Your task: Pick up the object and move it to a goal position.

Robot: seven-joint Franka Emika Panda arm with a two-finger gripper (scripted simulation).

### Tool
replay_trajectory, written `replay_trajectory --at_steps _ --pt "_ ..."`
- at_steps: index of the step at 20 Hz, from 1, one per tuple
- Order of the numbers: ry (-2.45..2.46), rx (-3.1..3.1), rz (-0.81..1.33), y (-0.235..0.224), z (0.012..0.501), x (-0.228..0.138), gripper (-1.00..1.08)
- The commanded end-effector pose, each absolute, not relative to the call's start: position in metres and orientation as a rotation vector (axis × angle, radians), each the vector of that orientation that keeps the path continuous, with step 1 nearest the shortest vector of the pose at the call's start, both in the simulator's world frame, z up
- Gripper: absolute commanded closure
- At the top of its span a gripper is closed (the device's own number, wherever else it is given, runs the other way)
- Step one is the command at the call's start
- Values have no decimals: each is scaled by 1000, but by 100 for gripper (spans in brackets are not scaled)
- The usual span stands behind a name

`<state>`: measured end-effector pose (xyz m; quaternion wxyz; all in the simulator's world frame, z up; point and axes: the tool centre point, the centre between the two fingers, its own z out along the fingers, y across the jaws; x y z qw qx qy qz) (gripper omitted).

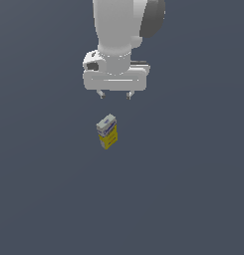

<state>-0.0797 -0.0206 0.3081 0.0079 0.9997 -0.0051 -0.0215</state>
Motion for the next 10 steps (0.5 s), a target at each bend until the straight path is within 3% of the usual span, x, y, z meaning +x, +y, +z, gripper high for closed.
replay_trajectory --at_steps 1,10 --pt "-16 3125 -67 -21 308 -80 -92" --pt "-25 3109 -62 -47 318 -82 -92"
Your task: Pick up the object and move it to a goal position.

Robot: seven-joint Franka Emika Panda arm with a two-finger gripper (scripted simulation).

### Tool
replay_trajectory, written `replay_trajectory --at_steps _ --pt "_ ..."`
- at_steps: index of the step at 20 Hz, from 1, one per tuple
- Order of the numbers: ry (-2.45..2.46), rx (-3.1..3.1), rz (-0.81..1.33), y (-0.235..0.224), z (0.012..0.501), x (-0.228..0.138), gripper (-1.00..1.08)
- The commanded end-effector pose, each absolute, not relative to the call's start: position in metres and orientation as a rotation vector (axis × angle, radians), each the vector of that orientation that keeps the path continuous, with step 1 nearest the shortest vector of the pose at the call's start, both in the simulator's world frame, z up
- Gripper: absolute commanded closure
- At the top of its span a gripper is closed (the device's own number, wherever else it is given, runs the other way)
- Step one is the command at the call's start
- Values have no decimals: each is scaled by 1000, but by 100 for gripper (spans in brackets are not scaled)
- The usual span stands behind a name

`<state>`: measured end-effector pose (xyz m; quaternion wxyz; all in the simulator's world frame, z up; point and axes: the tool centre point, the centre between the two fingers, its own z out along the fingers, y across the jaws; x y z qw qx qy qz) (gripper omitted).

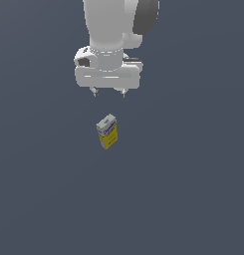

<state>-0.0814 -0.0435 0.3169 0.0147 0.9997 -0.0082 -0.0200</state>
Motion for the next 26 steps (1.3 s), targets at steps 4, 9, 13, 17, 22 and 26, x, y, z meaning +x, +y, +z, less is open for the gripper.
replay_trajectory --at_steps 4,9,13,17,22,26 --pt "-32 3110 -62 -45 317 -82 -92" --pt "-91 3111 -58 -47 310 -80 -92" --pt "-177 3110 -52 -48 300 -78 -92" --pt "-298 3105 -44 -50 286 -76 -92" --pt "-502 3086 -31 -54 263 -74 -92" --pt "-681 3057 -20 -57 243 -73 -92"
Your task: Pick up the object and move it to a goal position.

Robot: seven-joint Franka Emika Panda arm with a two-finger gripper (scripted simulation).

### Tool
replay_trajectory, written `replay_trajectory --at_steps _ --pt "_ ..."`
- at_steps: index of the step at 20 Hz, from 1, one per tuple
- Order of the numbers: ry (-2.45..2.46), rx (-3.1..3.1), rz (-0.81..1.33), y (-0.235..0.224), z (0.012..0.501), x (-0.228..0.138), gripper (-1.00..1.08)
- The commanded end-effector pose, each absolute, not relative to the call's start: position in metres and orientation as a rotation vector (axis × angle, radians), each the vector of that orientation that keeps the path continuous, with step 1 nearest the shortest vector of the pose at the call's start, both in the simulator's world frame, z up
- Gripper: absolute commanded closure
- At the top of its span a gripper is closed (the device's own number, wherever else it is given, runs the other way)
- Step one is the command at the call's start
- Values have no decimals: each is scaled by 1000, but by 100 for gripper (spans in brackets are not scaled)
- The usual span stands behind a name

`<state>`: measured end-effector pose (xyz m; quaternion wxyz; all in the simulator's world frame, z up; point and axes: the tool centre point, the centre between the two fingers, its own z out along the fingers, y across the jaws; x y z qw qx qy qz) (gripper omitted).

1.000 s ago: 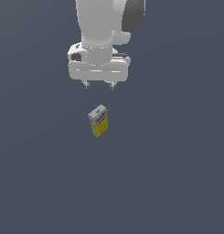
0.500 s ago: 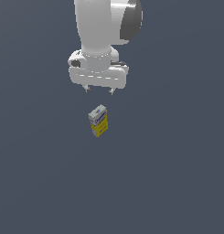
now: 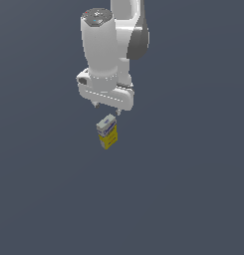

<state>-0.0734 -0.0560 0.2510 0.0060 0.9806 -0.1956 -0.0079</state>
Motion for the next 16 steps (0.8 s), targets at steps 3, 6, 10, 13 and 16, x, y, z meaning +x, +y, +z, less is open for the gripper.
replay_trajectory --at_steps 3,6,10,13,16 --pt "-796 3032 -14 -60 231 -73 -92" --pt "-890 3009 -9 -62 220 -73 -92" --pt "-982 2982 -4 -64 210 -74 -92" --pt "-1027 2968 -2 -65 205 -74 -92" --pt "-1051 2960 0 -65 203 -74 -92"
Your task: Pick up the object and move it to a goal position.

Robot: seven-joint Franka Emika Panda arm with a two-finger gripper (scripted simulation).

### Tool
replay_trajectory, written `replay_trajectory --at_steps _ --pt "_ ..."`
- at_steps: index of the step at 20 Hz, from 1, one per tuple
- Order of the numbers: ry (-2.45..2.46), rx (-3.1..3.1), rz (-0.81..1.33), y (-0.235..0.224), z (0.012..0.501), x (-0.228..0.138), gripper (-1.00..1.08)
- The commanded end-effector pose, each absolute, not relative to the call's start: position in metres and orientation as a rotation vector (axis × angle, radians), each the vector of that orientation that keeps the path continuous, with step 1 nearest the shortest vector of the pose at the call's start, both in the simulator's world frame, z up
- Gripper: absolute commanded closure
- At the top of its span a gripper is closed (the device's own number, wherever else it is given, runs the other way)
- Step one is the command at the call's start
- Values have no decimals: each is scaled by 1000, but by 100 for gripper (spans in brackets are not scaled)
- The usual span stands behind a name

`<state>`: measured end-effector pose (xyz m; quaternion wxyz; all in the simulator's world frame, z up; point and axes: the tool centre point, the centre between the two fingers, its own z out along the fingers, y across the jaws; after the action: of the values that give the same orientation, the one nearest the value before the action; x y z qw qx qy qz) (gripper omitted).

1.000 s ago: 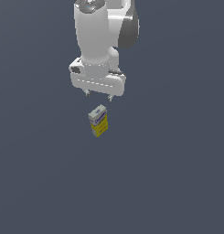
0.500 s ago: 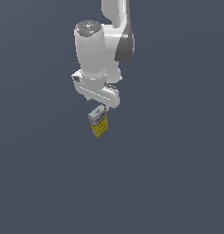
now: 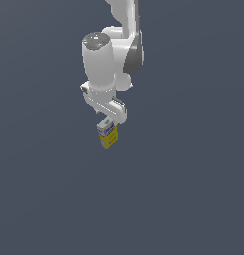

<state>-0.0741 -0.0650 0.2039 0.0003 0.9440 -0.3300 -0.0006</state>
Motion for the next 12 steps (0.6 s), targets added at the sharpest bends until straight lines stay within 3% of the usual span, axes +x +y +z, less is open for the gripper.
replay_trajectory --at_steps 1,12 --pt "-1054 2959 0 -65 202 -74 -92" --pt "-1052 2960 -1 -65 177 -75 -92"
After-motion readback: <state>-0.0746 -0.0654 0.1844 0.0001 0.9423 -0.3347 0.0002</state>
